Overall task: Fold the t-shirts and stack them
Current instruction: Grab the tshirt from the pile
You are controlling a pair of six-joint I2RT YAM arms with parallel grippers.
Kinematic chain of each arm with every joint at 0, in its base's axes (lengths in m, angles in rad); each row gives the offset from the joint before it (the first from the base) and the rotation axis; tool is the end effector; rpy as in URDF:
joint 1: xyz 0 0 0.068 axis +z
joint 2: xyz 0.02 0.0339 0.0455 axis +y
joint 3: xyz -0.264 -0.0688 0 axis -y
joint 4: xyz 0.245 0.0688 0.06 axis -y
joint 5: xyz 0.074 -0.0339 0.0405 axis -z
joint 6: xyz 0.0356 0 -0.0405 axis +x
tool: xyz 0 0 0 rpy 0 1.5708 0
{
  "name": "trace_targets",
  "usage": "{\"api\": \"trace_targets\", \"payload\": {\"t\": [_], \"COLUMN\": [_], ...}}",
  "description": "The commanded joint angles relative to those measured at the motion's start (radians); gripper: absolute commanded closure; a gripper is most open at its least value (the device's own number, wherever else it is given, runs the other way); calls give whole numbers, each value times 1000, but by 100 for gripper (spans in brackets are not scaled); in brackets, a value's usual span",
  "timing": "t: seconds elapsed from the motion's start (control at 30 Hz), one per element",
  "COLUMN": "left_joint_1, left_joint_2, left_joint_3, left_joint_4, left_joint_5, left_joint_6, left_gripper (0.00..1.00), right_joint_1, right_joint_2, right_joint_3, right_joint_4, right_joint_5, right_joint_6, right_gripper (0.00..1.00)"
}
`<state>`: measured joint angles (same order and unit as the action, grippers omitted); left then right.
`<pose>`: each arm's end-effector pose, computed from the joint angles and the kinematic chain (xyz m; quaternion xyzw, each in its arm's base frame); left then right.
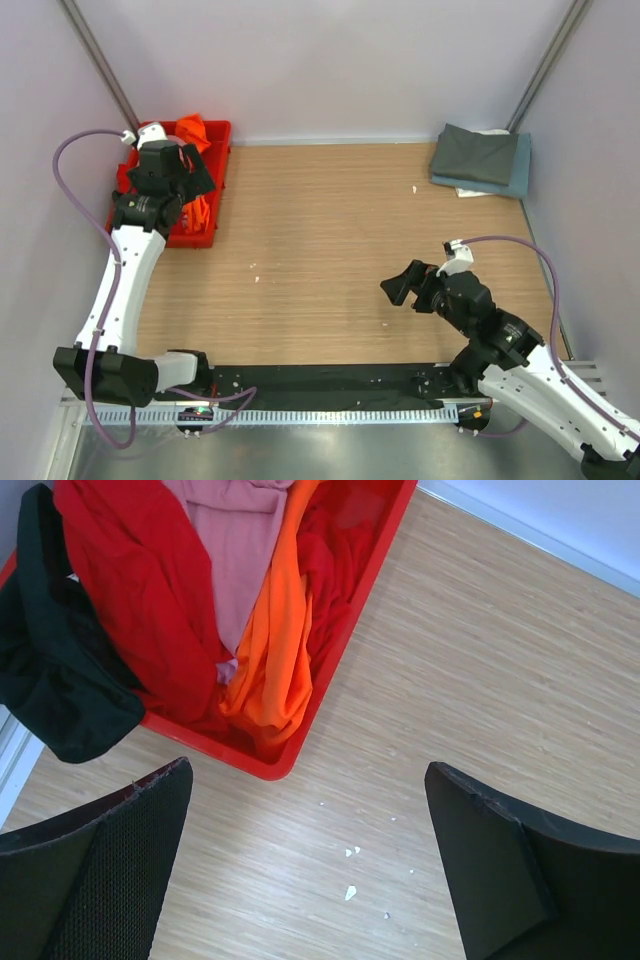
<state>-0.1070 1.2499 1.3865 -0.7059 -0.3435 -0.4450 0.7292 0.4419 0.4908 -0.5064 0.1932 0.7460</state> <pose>0.2616 -0.0160 0.3989 -0.2263 0.8382 0.0153 0.4960 0.0947 0.0754 0.2502 0.0581 0.8446 0.2931 0.4443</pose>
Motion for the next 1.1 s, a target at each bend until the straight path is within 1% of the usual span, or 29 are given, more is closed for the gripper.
{"api": "trace_targets", "payload": {"t": [0.0,0.07,0.1,0.13,0.17,0.27,0.3,0.4,0.5,0.53,0.57,0.67,0.73,0.9,1.0,1.07], "left_joint_1": [7,6,6,7,6,6,7,9,12,13,15,24,35,73,99,104], "left_joint_2": [3,2,5,12,26,100,143,196,276,299,348,413,439,503,529,540], "left_joint_3": [-6,-42,-55,-67,-85,-83,-77,-53,-23,-5,20,37,40,51,63,74], "left_joint_4": [55,65,65,59,53,25,17,38,51,40,30,16,25,40,48,54], "left_joint_5": [14,14,6,-36,-43,-42,-40,-32,-49,-54,-57,-66,-62,-45,-11,11], "left_joint_6": [-15,-21,-29,-41,-49,-54,-58,-66,-66,-70,-72,-69,-67,-81,-84,-84], "left_gripper": [0,1,3,3,3,7,7,7,14,20,22,26,28,33,42,47], "right_joint_1": [4,4,4,4,4,3,4,4,6,4,4,4,3,4,4,4], "right_joint_2": [-19,-37,-45,-63,-77,-132,-144,-190,-218,-219,-223,-223,-223,-226,-224,-224], "right_joint_3": [46,32,20,12,5,-30,-46,-66,-70,-63,-58,-26,-12,-26,-28,-28], "right_joint_4": [-3,-12,-17,-20,-20,5,12,37,32,26,10,-36,-56,-46,-44,-46], "right_joint_5": [-47,-52,-49,-49,-51,-67,-80,-100,-115,-113,-110,-94,-84,-98,-100,-101], "right_joint_6": [32,52,59,68,84,104,107,112,104,101,96,70,64,62,61,62], "right_gripper": [0,0,0,0,0,0,0,0,0,0,0,0,0,0,0,0]}}
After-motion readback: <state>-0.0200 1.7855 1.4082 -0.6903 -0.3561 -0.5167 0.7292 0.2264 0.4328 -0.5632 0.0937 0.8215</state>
